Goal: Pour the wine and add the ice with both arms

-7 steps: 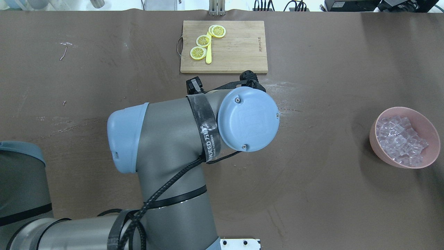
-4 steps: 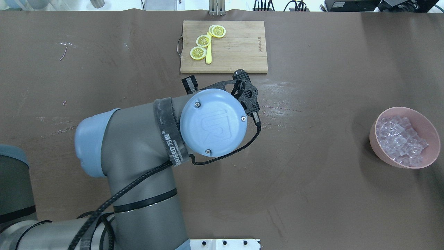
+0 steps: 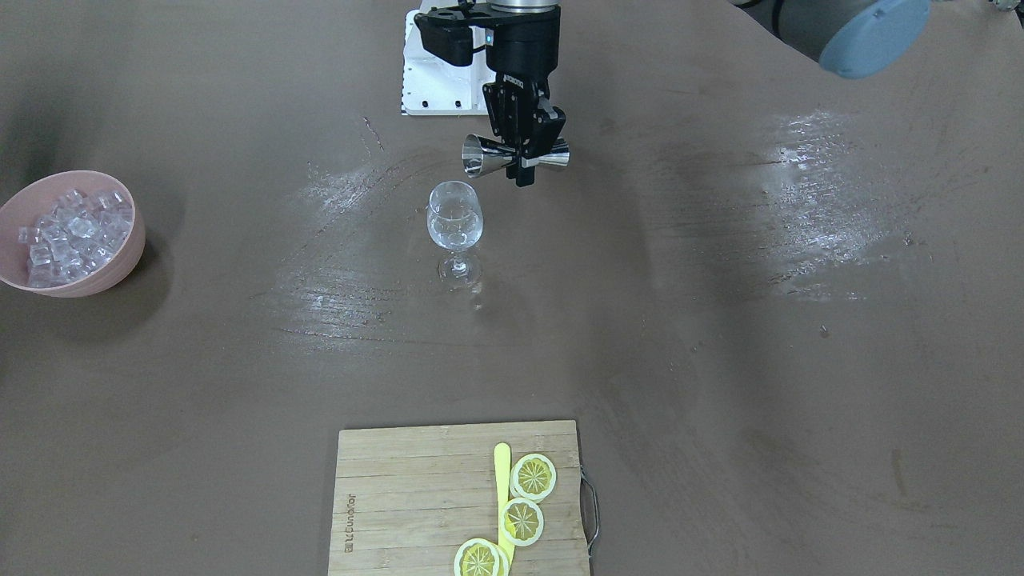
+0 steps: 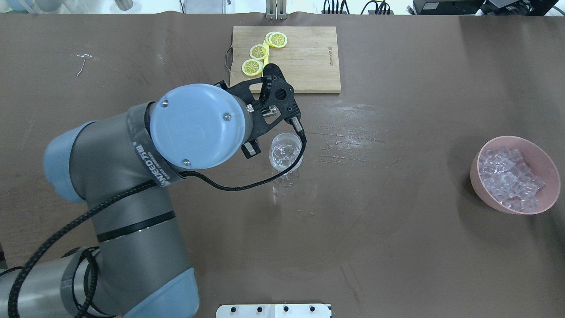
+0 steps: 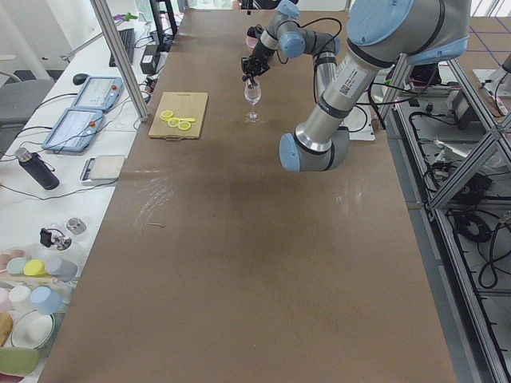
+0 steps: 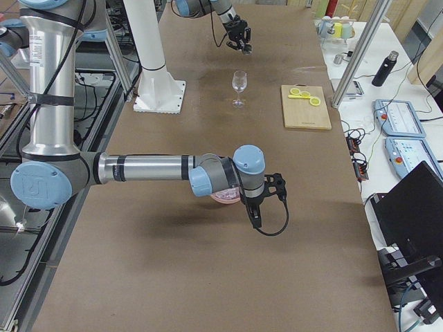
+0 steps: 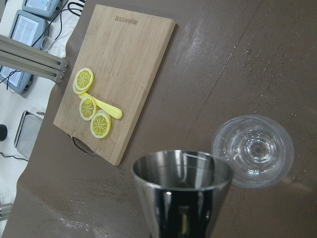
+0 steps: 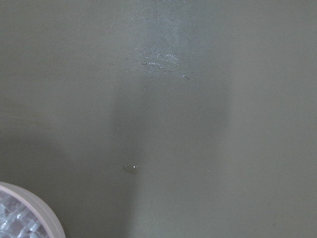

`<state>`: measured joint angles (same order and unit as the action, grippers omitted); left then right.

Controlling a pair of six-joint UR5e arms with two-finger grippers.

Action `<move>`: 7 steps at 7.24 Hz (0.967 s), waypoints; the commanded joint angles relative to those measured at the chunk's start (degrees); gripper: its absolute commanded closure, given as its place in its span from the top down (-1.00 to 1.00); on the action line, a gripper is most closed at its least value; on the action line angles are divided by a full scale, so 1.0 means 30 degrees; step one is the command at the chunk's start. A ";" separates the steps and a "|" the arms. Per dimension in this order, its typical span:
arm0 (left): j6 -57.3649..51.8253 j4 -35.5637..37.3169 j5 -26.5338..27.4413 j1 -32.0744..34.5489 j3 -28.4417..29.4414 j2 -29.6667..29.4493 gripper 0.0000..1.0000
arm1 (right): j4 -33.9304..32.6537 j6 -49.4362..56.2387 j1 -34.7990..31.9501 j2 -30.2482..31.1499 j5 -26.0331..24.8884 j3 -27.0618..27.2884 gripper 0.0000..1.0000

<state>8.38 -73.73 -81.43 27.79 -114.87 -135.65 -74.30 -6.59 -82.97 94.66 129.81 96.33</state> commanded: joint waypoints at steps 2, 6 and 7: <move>0.1731 -0.4008 -0.2875 0.2125 -0.0032 0.2642 -1.00 | 0.0011 0.0000 0.0000 0.0029 0.0000 0.0029 1.00; 0.5195 -1.0124 -0.5546 0.4674 0.0027 0.7820 -1.00 | 0.0040 -0.1047 0.0058 0.0000 0.0493 0.0875 1.00; 0.6771 -1.1504 -0.6221 0.5232 0.0143 0.8995 -1.00 | 0.0040 -0.1606 0.0175 0.0029 0.0643 0.1285 1.00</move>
<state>23.74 -102.60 -97.48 41.17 -114.72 -113.55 -74.21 -9.28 -82.77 94.67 130.95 98.70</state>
